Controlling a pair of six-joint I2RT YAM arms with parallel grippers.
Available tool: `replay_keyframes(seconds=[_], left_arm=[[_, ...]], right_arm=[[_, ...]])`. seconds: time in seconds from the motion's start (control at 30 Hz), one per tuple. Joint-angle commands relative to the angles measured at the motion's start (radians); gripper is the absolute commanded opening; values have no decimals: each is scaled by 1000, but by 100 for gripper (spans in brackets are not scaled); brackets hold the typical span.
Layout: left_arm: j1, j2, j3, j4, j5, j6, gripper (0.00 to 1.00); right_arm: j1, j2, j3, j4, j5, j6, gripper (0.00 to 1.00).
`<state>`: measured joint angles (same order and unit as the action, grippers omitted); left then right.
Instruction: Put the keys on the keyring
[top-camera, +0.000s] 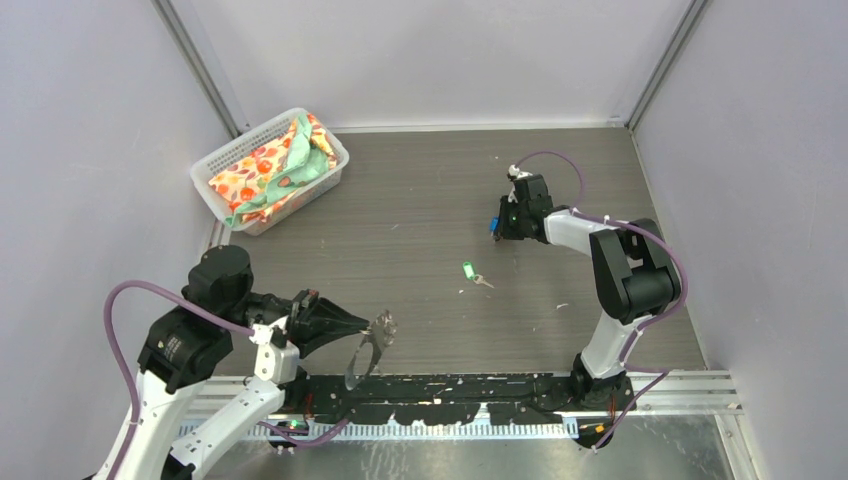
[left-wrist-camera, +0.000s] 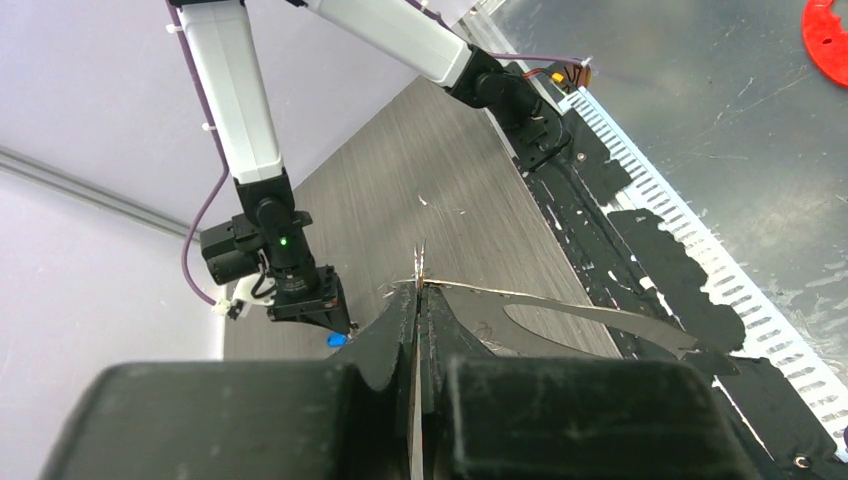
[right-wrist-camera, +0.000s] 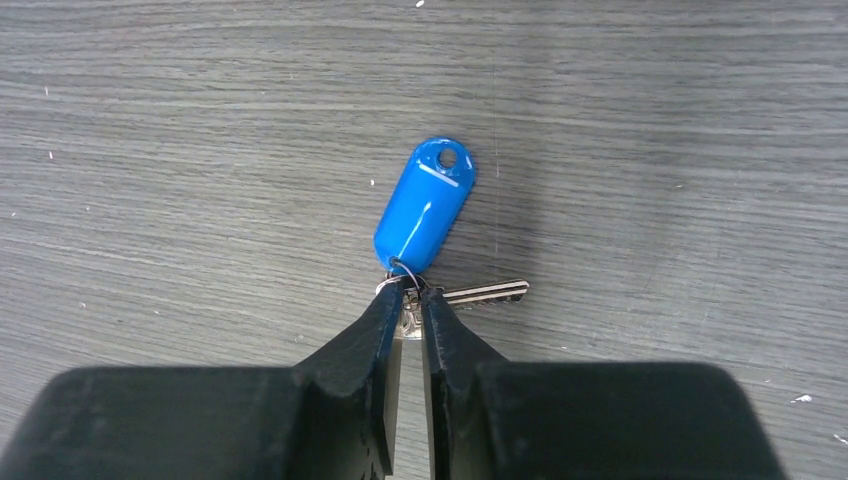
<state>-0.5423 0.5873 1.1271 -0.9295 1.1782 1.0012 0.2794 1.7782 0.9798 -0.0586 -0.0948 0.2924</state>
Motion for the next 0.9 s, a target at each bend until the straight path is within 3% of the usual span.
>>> replay_keyframes(seconds=[0.0, 0.3, 0.43, 0.53, 0.7, 0.87], left_arm=[[-2, -5, 0, 54, 7, -15, 0], [-2, -6, -3, 54, 4, -25, 0], [-2, -3, -11, 68, 2, -49, 0], [-2, -4, -38, 137, -10, -169, 0], [-2, 14, -93, 273, 2, -404, 0], [-2, 36, -131, 399, 28, -557, 0]], right_arm=[[0, 1, 22, 25, 18, -5, 16], [3, -14, 22, 34, 12, -32, 1], [19, -70, -18, 102, -12, -79, 1], [53, -133, -46, 122, -44, -133, 1], [238, -350, -124, 73, -15, -337, 1], [426, -693, -204, -61, 3, -450, 1]])
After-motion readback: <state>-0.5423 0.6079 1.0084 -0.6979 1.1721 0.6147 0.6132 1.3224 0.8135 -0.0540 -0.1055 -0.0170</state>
